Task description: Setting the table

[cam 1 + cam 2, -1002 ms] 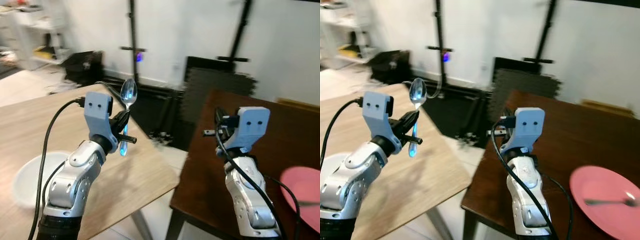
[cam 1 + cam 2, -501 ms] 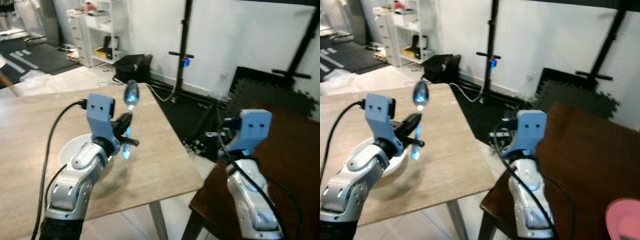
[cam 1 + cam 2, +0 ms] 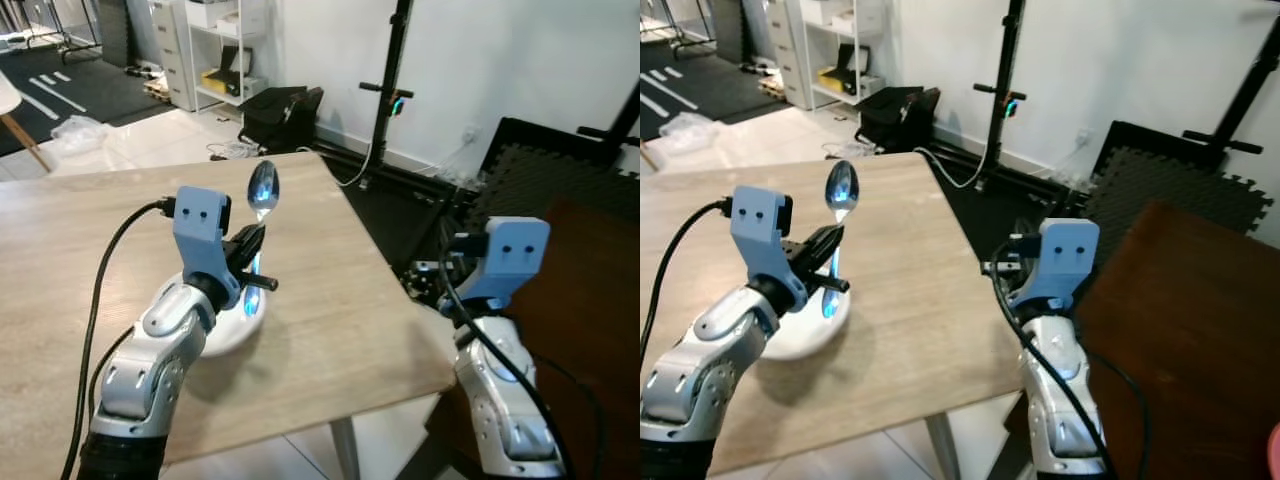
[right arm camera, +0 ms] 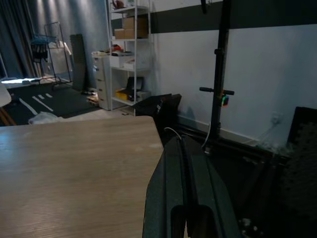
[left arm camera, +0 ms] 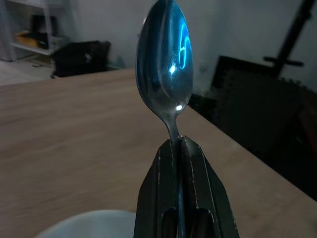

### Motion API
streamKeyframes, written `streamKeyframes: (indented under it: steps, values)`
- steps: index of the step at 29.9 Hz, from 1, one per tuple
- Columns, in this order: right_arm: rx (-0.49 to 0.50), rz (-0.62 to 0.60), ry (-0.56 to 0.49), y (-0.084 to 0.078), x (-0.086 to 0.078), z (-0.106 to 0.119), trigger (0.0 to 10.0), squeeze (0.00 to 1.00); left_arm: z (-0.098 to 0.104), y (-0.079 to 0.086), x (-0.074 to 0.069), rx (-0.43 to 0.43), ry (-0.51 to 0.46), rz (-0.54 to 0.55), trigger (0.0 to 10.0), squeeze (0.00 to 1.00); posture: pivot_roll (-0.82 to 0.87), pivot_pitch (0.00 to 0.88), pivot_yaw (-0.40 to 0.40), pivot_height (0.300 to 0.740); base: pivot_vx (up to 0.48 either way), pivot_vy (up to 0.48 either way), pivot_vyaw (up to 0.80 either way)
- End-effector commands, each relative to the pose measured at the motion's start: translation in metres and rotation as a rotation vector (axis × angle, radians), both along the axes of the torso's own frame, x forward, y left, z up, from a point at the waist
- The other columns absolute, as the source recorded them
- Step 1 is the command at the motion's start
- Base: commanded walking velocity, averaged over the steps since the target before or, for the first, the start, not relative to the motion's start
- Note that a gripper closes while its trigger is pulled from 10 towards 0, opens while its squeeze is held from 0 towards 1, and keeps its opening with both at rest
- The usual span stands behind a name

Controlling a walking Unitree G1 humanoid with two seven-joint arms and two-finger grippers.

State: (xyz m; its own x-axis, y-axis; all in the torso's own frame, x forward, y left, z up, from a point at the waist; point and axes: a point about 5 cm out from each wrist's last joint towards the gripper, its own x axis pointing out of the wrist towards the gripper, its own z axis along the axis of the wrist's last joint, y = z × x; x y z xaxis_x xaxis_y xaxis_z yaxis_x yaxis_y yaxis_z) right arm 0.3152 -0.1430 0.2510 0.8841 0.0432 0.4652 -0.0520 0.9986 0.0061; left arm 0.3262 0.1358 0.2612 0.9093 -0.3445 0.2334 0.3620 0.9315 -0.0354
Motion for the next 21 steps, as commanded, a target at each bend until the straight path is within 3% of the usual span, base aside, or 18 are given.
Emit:
streamKeyframes:
  steps: [1,21]
  values:
    - [0.006,-0.013,0.013,-0.0044,-0.0008,-0.0037,10.0,0.0,-0.0034,-0.0033,-0.0007,0.006,0.013,-0.015,10.0,0.0,0.06,0.036,0.009,0.74,0.0,0.446,0.0]
    - [0.004,-0.013,0.013,-0.004,-0.0012,-0.0038,10.0,0.0,-0.0031,-0.0039,-0.0011,0.009,0.015,-0.018,10.0,0.0,0.06,0.033,0.011,0.74,0.0,0.408,0.0]
